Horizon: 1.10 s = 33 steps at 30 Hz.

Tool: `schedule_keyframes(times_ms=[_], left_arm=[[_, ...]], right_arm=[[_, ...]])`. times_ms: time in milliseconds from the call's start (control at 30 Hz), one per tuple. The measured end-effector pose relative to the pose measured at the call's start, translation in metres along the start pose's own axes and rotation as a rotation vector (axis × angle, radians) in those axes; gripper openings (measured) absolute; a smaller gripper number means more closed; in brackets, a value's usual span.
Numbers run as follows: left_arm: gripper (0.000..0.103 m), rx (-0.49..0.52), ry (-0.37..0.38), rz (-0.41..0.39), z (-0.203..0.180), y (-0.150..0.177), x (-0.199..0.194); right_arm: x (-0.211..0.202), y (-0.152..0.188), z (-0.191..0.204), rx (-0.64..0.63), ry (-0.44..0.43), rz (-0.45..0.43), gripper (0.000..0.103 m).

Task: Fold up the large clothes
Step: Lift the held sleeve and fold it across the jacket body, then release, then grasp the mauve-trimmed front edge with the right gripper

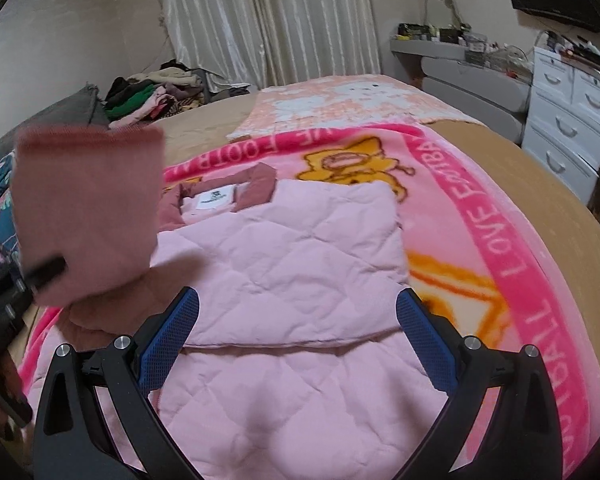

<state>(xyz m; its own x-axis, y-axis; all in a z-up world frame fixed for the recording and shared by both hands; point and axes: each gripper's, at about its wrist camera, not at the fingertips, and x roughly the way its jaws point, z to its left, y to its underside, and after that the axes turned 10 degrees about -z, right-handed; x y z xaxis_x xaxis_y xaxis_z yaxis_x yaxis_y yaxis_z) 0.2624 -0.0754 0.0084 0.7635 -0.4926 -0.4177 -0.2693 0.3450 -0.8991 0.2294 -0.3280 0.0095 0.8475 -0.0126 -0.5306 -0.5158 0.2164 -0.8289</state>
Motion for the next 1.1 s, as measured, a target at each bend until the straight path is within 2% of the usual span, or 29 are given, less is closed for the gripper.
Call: schedule_keyframes(times_ms=[233, 400, 500, 533, 567, 633, 700, 800, 900, 933, 1100], left_arm=[[0.015, 0.181, -0.014, 0.113, -0.038, 0.034, 0.022], [0.020, 0.291, -0.025, 0.181, -0.054, 0.051, 0.026], [0.040, 0.291, -0.004, 0.217, -0.060, 0.054, 0.026], [0.054, 0.294, 0.004, 0.232, -0.062, 0.054, 0.026], [0.062, 0.302, 0.007, 0.242, -0.065, 0.054, 0.025], [0.070, 0.331, 0.018, 0.261, -0.070, 0.053, 0.021], [0.082, 0.316, 0.054, 0.267, -0.072, 0.049, 0.013], [0.093, 0.245, 0.126, 0.273, -0.067, 0.035, 0.002], [0.094, 0.149, 0.156, 0.240, -0.049, 0.019, -0.011], [0.094, 0.119, 0.148, 0.233, -0.040, 0.014, -0.013], [0.094, -0.010, 0.011, 0.214, 0.019, 0.001, -0.018]], right_arm=[[-0.003, 0.006, -0.026, 0.041, 0.034, 0.026, 0.098], [-0.005, 0.007, -0.028, 0.068, 0.012, 0.040, 0.099], [-0.005, 0.008, -0.025, 0.080, -0.014, 0.060, 0.099], [-0.005, 0.008, -0.023, 0.085, -0.026, 0.068, 0.099], [-0.006, 0.008, -0.021, 0.089, -0.033, 0.070, 0.099], [-0.006, 0.007, -0.018, 0.090, -0.042, 0.075, 0.099], [-0.006, 0.007, -0.015, 0.095, -0.052, 0.082, 0.099], [-0.004, 0.009, -0.011, 0.109, -0.070, 0.096, 0.099], [0.000, 0.014, -0.005, 0.129, -0.098, 0.124, 0.099], [0.003, 0.016, -0.001, 0.134, -0.112, 0.138, 0.099], [0.020, 0.032, 0.022, 0.162, -0.192, 0.215, 0.099]])
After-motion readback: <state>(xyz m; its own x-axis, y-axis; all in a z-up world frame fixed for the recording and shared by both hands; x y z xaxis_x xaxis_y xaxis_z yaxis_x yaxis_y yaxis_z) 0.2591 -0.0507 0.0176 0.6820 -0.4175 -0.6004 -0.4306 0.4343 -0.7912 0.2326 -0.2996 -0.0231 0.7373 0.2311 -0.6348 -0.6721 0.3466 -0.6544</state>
